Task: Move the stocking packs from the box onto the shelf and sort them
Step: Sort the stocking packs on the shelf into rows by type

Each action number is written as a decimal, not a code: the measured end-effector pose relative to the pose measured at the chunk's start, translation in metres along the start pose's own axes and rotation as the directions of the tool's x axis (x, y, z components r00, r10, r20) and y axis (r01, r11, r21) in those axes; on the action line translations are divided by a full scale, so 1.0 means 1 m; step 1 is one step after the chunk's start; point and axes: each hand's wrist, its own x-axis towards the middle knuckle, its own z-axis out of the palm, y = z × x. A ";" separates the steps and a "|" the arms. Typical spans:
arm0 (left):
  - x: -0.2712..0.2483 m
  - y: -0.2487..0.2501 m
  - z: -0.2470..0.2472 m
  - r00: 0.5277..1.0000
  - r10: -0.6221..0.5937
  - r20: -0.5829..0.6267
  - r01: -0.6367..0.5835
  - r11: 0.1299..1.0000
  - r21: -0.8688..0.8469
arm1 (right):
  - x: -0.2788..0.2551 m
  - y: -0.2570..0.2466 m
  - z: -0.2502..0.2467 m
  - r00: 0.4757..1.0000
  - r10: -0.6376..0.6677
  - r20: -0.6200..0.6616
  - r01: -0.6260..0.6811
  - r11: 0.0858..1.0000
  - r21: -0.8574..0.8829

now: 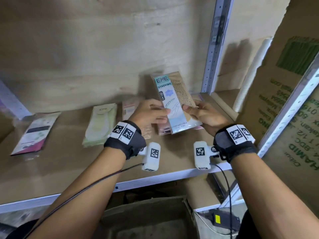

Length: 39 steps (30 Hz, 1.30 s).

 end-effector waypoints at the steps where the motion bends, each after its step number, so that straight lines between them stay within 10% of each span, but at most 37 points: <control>1: 0.008 0.004 0.011 1.000 0.010 -0.024 -0.009 1.000 0.012 | 0.004 -0.001 -0.008 0.999 -0.010 -0.037 0.009 1.000 -0.011; 7: 0.053 0.016 0.060 0.999 -0.008 -0.035 0.012 0.994 0.113 | 0.024 0.001 -0.059 0.955 -0.004 -0.296 -0.039 0.990 -0.139; 16: 0.110 0.002 0.103 0.990 -0.093 -0.105 0.132 0.872 0.472 | 0.031 0.019 -0.079 0.923 0.093 -0.375 -0.269 0.850 -0.452; 39: 0.148 -0.019 0.141 0.967 0.056 -0.248 0.199 0.440 0.876 | 0.049 0.044 -0.071 0.885 0.117 -0.451 -0.390 0.717 -0.577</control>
